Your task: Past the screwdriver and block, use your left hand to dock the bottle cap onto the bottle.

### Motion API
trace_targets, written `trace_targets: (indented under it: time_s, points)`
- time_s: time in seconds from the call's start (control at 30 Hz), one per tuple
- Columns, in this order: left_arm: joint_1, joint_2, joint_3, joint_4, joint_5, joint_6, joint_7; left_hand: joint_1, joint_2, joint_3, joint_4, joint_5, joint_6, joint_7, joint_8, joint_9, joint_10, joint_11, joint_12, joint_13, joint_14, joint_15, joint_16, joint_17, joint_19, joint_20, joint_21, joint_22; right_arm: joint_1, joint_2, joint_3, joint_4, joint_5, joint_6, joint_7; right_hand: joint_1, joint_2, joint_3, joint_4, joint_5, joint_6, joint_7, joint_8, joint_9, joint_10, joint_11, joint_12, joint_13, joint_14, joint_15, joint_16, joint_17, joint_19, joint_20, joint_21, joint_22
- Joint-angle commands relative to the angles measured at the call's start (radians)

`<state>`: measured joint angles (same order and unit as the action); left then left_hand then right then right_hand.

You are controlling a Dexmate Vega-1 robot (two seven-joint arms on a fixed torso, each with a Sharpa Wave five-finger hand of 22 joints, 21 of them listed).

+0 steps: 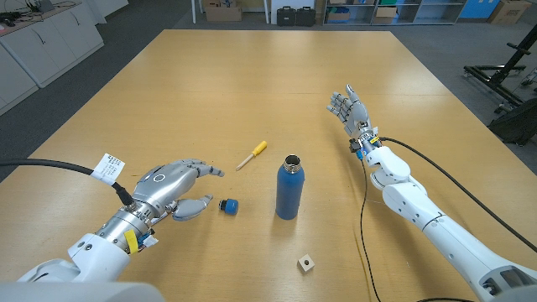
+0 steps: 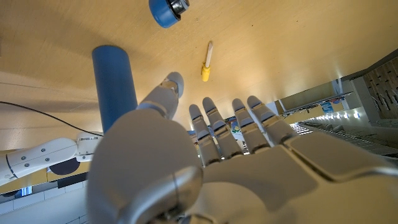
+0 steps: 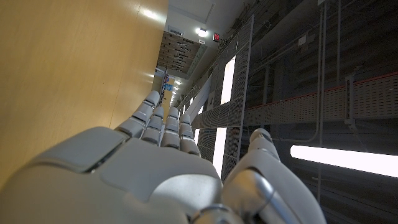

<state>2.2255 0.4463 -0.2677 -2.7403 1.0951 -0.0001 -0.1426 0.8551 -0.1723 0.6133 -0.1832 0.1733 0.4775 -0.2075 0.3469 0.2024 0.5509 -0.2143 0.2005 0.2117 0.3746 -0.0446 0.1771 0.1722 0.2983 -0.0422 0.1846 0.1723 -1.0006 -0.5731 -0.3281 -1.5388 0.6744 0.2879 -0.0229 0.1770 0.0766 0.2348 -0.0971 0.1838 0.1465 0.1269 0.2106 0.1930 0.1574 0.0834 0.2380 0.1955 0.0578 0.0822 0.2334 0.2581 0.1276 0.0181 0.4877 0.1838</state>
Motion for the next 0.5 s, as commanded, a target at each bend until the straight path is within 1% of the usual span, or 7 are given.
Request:
trace_targets:
  time_s: [0.03, 0.1, 0.17, 0.2, 0.23, 0.4, 0.5]
  points:
    - [-0.044, 0.017, 0.019, -0.037, 0.1, 0.003, -0.181, 0.013, -0.003, -0.026, 0.003, -0.001, -0.032, 0.001, -0.013, 0.003, -0.03, 0.0, -0.009, 0.002, -0.02, -0.163, 0.0, 0.001, -0.02, -0.013, 0.0, 0.001, -0.004, 0.0, 0.0, -0.003, 0.0, 0.0, -0.006, 0.0, 0.008, 0.003, -0.004, -0.005, 0.006, -0.001, -0.002, 0.002, 0.009, 0.004, -0.004, 0.001, 0.006, 0.006, 0.003, 0.001, 0.005, -0.001, -0.006, 0.002]
    - [-0.055, 0.023, 0.039, -0.044, 0.15, 0.007, -0.217, 0.015, -0.004, -0.032, 0.004, -0.001, -0.043, 0.001, -0.017, 0.003, -0.044, 0.001, -0.012, 0.002, -0.034, -0.16, -0.002, 0.002, -0.028, -0.012, -0.002, 0.001, -0.005, 0.0, 0.0, -0.004, -0.002, 0.002, -0.006, 0.0, 0.008, 0.003, -0.004, -0.005, 0.006, -0.001, -0.002, 0.002, 0.009, 0.003, -0.004, 0.001, 0.006, 0.006, 0.003, 0.001, 0.005, -0.001, -0.006, 0.002]
    - [-0.065, 0.027, 0.051, -0.049, 0.177, 0.008, -0.248, 0.015, -0.006, -0.051, 0.005, 0.0, -0.079, -0.003, -0.03, 0.003, -0.084, 0.001, -0.018, 0.001, -0.056, -0.157, -0.001, 0.003, -0.043, -0.008, -0.001, 0.001, -0.006, 0.0, 0.001, -0.005, -0.001, 0.002, -0.007, 0.0, 0.009, 0.003, -0.004, -0.005, 0.006, -0.001, -0.002, 0.002, 0.009, 0.004, -0.004, 0.001, 0.005, 0.006, 0.003, 0.001, 0.005, -0.001, -0.006, 0.002]
    - [-0.07, 0.028, 0.056, -0.05, 0.187, 0.008, -0.26, 0.015, -0.006, -0.052, 0.006, 0.0, -0.081, -0.003, -0.031, 0.003, -0.085, 0.001, -0.017, 0.001, -0.057, -0.158, -0.001, 0.003, -0.043, -0.007, -0.001, 0.001, -0.007, 0.0, 0.001, -0.004, -0.002, 0.003, -0.007, 0.0, 0.009, 0.003, -0.004, -0.005, 0.006, -0.001, -0.002, 0.002, 0.009, 0.004, -0.004, 0.001, 0.005, 0.006, 0.003, 0.001, 0.005, -0.001, -0.006, 0.002]
    - [-0.075, 0.028, 0.062, -0.05, 0.199, 0.008, -0.268, 0.015, -0.006, -0.06, 0.006, 0.001, -0.099, 0.002, -0.037, 0.003, -0.104, 0.002, -0.02, 0.001, -0.066, -0.155, -0.001, 0.003, -0.051, -0.007, -0.001, 0.001, -0.007, 0.001, 0.001, -0.005, 0.0, 0.002, -0.007, 0.0, 0.009, 0.003, -0.004, -0.005, 0.007, -0.001, -0.002, 0.002, 0.009, 0.003, -0.004, 0.001, 0.005, 0.006, 0.002, 0.001, 0.006, -0.001, -0.006, 0.002]
    - [-0.098, 0.033, 0.094, -0.044, 0.246, 0.008, -0.308, 0.009, -0.007, -0.076, 0.008, 0.002, -0.117, 0.006, -0.042, 0.003, -0.134, 0.003, -0.021, 0.001, -0.081, -0.152, 0.0, 0.004, -0.062, -0.005, -0.001, 0.001, -0.009, 0.001, 0.001, -0.004, 0.001, 0.001, -0.008, 0.0, 0.009, 0.003, -0.004, -0.005, 0.007, -0.001, -0.002, 0.002, 0.009, 0.003, -0.005, 0.001, 0.006, 0.006, 0.003, 0.001, 0.006, -0.001, -0.007, 0.002]
    - [-0.109, 0.035, 0.114, -0.041, 0.282, 0.011, -0.328, 0.006, -0.006, -0.09, 0.009, 0.004, -0.145, 0.008, -0.05, 0.004, -0.165, 0.004, -0.023, 0.0, -0.093, -0.145, 0.001, 0.005, -0.068, -0.004, 0.0, 0.001, -0.009, 0.001, 0.0, -0.004, 0.0, 0.0, -0.008, 0.0, 0.009, 0.003, -0.004, -0.005, 0.007, -0.001, -0.002, 0.002, 0.009, 0.003, -0.005, 0.001, 0.005, 0.005, 0.002, 0.001, 0.006, -0.001, -0.008, 0.002]
